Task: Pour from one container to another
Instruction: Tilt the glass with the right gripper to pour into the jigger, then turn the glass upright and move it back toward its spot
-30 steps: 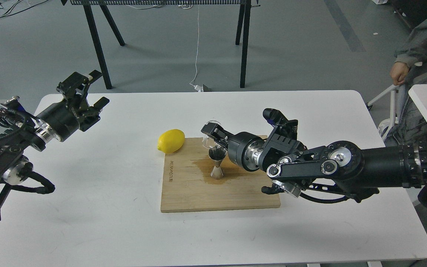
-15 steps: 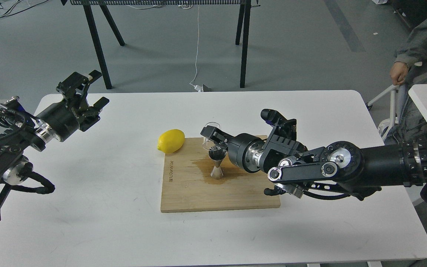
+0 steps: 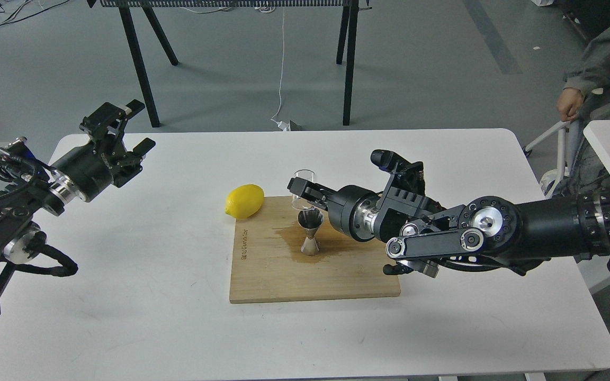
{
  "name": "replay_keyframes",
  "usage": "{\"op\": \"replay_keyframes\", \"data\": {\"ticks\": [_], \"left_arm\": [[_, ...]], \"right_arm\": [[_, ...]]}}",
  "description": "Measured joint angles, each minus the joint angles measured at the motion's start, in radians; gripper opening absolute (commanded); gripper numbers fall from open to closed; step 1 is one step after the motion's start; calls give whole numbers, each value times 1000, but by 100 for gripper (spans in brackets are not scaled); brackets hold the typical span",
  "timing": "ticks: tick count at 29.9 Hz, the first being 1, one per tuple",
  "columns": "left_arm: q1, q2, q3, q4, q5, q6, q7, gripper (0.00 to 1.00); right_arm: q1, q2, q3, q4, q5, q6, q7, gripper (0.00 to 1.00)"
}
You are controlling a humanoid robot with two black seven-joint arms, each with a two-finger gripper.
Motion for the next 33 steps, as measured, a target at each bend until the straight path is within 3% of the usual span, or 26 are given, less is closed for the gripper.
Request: {"op": "replay_keyframes", "data": {"ticks": [20,33], "left_arm": [[0,0,0,0,0,0,0,99],[0,-1,1,16,0,0,0,99]], "right_arm": [[25,-3,-25,19,-1,1,0,46],[-206,-110,312,33,92,25,3,46]]}}
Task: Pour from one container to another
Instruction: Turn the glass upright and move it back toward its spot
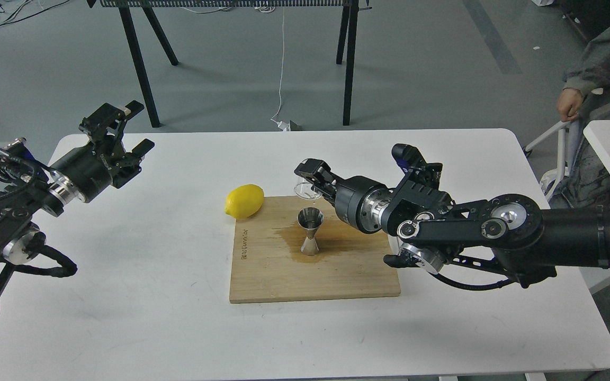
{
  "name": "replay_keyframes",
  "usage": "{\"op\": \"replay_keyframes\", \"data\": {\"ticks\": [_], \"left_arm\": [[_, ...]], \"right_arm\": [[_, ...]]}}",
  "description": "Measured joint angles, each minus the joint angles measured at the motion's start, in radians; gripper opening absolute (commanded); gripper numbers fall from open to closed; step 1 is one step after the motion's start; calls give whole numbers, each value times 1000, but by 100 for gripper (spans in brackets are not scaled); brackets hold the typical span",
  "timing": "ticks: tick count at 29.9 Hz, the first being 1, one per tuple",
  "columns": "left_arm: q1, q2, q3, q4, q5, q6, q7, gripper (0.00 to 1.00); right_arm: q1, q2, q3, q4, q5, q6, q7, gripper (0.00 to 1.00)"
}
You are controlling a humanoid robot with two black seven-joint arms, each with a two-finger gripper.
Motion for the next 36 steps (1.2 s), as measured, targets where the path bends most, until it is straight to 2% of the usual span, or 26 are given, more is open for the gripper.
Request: {"op": "replay_keyframes", "data": {"ticks": [5,10,21,28,36], "left_arm": [[0,-1,0,6,0,0,0,99],[0,-2,0,13,0,0,0,99],[0,-19,-1,14,-13,0,0,99],[0,-21,6,15,-44,0,0,99],[0,-25,11,30,-45,0,0,99]], "right_arm": [[-180,-26,189,0,5,5,25,46],[-405,-50,468,21,6,14,49,46],[-840,-47,1001,112,8,117,72,45],[-1055,-15,1287,113,106,263,74,45],[-1152,3,1408,40,353,457,87,45]]}}
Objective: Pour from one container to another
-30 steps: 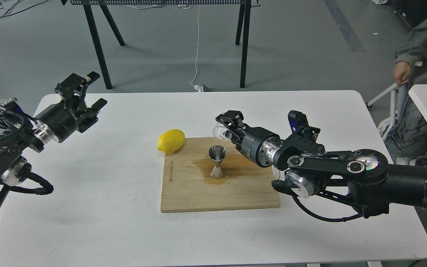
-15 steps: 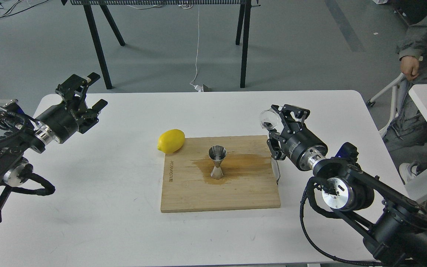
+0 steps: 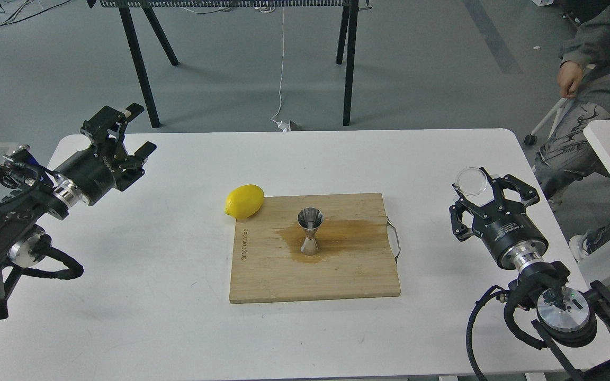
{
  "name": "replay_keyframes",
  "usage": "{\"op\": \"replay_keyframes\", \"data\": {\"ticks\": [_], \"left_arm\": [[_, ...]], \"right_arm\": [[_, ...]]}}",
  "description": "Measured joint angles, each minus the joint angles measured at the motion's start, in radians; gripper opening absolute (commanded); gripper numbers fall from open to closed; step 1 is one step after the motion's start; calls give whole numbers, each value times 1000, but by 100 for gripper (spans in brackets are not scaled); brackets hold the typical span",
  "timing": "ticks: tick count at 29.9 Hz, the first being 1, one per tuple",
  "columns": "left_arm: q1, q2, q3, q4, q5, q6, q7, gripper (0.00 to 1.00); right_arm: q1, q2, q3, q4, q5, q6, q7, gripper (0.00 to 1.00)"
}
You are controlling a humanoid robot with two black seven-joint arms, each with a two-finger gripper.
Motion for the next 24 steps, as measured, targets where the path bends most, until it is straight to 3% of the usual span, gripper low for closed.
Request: {"op": "replay_keyframes", "data": {"ticks": [8,24], "left_arm": [[1,-2,2,5,0,0,0,99],[2,0,3,7,1,0,0,99]], "right_arm": [[-11,49,17,-190,219,130,6,45],[-1,80,19,-303,342,117,7,47]]}}
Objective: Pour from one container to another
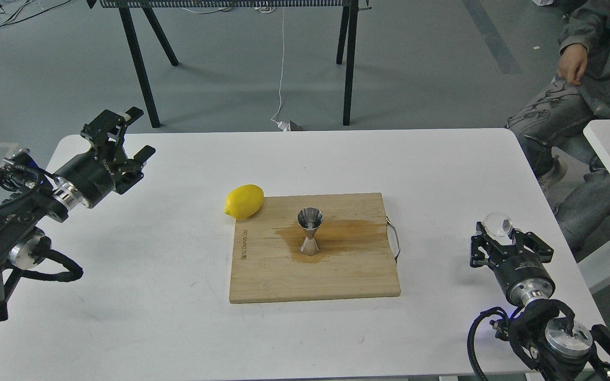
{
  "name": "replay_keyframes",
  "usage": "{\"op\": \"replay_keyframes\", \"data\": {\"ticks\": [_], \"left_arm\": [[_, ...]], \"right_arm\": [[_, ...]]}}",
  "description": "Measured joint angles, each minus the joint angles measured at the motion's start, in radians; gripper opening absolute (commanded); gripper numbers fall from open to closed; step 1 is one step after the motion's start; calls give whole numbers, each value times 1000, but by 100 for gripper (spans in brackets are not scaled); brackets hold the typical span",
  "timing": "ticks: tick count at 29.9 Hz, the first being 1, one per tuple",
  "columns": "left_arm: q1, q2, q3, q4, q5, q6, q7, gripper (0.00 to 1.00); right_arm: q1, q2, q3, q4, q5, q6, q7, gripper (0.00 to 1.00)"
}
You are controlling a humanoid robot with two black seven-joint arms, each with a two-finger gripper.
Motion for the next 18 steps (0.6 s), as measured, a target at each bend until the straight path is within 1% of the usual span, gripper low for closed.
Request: {"op": "replay_keyframes", "data": {"ticks": [6,18], "left_arm": [[0,-1,0,0,1,0,0,99],[0,-2,0,11,1,0,0,99]], "right_arm": [[14,9,-4,-14,6,-39,0,48],[48,28,-23,-36,6,-69,-2,52]]}}
